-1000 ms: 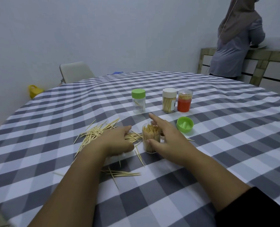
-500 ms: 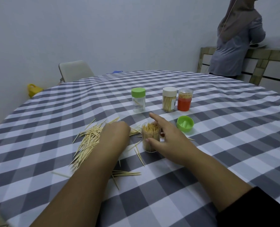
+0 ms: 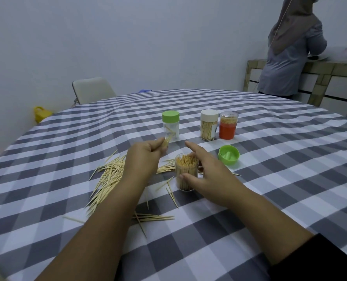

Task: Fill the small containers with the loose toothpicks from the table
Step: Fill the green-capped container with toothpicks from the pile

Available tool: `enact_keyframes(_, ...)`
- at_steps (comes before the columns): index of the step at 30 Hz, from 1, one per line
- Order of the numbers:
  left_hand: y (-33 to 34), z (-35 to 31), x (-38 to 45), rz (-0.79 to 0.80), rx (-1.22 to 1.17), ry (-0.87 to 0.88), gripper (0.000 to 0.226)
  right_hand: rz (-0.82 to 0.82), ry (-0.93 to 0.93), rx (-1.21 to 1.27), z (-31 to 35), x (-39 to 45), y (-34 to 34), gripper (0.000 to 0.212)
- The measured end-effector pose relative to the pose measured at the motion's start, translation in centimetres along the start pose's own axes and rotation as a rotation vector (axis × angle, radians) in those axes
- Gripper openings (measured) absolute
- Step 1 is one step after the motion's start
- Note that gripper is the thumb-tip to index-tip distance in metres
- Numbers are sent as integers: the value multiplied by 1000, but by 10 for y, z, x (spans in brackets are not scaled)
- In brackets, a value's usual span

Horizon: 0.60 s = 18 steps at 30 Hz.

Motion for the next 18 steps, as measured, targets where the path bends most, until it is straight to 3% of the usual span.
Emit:
enact_keyframes(4,-2,-4,0,-21,-448,-87,30,5,6,8,0,0,1,77)
enact_keyframes(12,-3,-13,4,-100,-999,-160,21,4,18,53,0,1,10,77)
enact_keyframes(18,1,-23,3,-68,-1157,-139,21,11,41,93,3,0,14,89)
Point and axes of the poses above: each hand's wrist, its own x-axis towards the middle knuckle, its own y-axis out of the palm, z = x × y, the point moved 3 cm from there along x, towards the middle knuckle, and after that the axes turned 3 degrees about -x, right-handed, at the moved point
